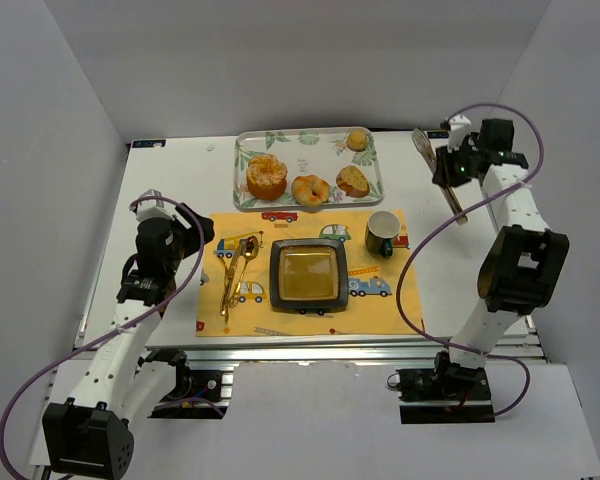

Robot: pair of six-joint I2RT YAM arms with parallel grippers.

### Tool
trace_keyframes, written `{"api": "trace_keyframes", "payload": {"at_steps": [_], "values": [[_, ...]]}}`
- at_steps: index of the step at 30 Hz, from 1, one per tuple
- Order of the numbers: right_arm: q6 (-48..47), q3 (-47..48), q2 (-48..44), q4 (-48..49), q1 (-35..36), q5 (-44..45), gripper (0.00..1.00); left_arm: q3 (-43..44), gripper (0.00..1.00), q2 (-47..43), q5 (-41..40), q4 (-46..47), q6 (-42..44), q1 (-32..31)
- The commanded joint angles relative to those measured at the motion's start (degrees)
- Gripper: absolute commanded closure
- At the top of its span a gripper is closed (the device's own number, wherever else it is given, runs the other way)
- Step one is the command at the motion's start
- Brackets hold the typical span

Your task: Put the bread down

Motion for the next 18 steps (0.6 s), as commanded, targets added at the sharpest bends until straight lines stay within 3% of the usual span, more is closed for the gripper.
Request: {"api": "trace_keyframes", "payload": {"at_steps": [1, 10, 18], "values": [[-0.1, 9.1, 1.9, -7.5, 4.0, -5.7, 0.63, 2.2, 0.17, -0.5, 0.3, 0.2, -0.3, 0.1], [1.9, 24.1, 7.6, -12.2, 12.4, -8.9, 0.59, 2.1, 0.17, -2.9, -0.6, -1.3, -1.2, 0.1], [3.2, 27.8, 9.1, -13.3, 15.9, -10.1, 0.57, 2.1, 0.17, -4.6, -1.4, -3.1, -1.3, 0.1]]}}
